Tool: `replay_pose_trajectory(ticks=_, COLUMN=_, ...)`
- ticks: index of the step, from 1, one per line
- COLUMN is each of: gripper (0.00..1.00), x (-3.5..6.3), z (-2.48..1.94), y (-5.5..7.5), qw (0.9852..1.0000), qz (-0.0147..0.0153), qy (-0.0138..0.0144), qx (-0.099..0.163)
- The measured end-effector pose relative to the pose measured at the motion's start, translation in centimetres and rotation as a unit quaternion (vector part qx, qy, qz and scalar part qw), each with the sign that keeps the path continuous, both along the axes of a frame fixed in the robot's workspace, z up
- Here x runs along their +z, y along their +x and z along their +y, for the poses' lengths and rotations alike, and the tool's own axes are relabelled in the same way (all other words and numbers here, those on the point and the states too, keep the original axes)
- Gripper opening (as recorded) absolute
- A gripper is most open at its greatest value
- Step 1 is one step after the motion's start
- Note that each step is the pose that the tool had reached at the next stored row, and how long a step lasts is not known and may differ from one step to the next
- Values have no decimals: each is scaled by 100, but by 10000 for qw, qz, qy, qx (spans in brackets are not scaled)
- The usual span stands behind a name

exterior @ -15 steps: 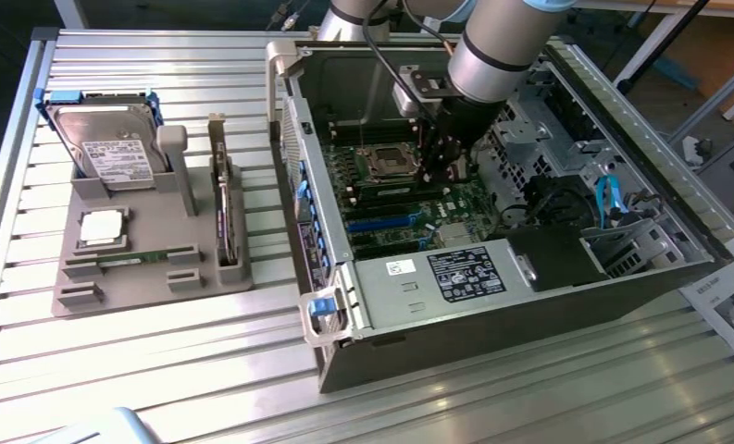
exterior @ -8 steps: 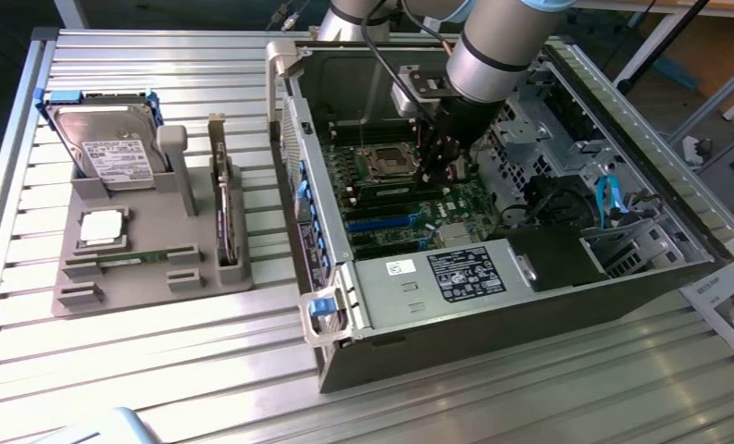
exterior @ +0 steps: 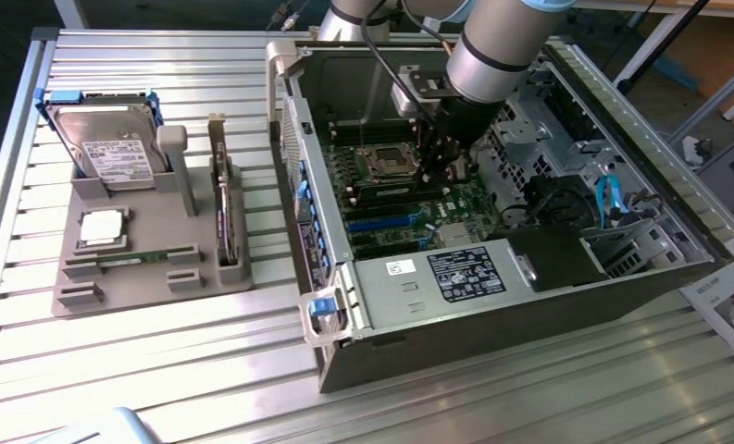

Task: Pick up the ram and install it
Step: 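Insert the ram into the slot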

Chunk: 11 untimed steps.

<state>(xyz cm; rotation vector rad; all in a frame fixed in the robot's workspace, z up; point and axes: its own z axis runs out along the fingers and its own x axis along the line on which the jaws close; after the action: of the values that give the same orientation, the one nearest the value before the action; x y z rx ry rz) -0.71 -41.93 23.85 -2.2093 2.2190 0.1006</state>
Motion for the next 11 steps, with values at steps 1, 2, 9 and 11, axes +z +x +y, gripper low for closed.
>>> replay_pose_trajectory(ticks=1, gripper=12, x=0, z=0, y=0, qw=10000, qz=0, qy=0, qx=0)
replay_pose_trajectory(ticks=2, gripper=12, x=0, z=0, y=1, qw=10000, qz=0, qy=0, qx=0)
replay_pose_trajectory(ticks=9, gripper=12, x=-1, z=0, y=8, qw=10000, qz=0, qy=-1, qx=0)
replay_pose_trajectory(ticks=11, gripper=12, x=-7, z=0, y=8, qw=10000, qz=0, qy=0, qx=0)
